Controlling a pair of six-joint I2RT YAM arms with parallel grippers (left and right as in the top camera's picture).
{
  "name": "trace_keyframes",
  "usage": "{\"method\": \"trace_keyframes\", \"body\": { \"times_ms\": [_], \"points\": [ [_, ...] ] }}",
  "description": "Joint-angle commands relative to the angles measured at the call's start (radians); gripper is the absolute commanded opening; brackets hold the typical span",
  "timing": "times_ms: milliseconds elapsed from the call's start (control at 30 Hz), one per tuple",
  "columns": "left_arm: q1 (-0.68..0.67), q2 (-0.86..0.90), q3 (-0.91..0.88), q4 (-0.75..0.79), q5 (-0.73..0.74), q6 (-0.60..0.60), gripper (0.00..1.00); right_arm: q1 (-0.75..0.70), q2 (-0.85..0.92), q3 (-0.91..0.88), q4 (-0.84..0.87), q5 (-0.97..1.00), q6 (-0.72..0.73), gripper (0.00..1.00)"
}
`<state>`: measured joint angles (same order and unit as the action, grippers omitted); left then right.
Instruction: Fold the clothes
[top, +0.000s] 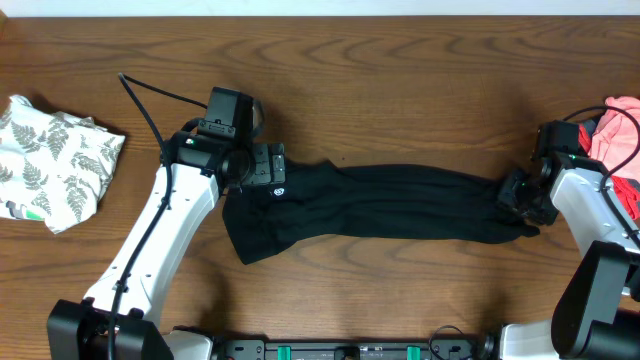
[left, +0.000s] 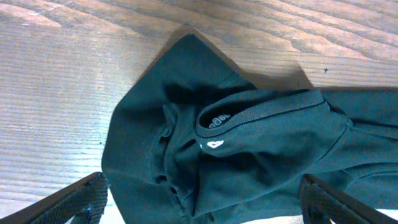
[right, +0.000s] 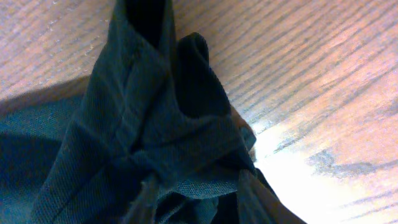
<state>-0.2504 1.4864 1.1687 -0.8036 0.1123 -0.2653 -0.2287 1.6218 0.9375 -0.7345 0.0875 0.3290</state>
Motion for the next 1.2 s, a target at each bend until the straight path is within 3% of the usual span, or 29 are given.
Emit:
{"method": "trace_keyframes", "body": {
  "times_ms": [0, 133, 467, 667, 800, 1167],
  "points": [
    [0.005, -0.003, 0.017, -0.001, -0.008, 0.002, 0.98, -0.006, -0.012, 0.003, -0.017, -0.006, -0.015, 0.51],
    [0.005, -0.003, 0.017, -0.003, -0.008, 0.002, 0.98, -0.084, -0.013, 0.022, -0.073, -0.046, 0.031, 0.64],
    [0.005, -0.003, 0.017, -0.003, -0.008, 0.002, 0.98, -0.390, -0.013, 0.011, -0.097, -0.430, -0.087, 0.66],
    [0.005, -0.003, 0.017, -0.003, -0.008, 0.002, 0.98, -0.402, -0.012, -0.079, -0.034, -0.549, -0.098, 0.76],
    [0.005, -0.003, 0.017, -0.003, -0.008, 0.002, 0.98, -0.402, -0.011, -0.180, 0.082, -0.647, -0.044, 0.76],
    [0.005, -0.003, 0.017, -0.003, -0.008, 0.002, 0.98, -0.399, -0.011, -0.391, 0.366, -0.633, 0.062, 0.72]
  ]
}}
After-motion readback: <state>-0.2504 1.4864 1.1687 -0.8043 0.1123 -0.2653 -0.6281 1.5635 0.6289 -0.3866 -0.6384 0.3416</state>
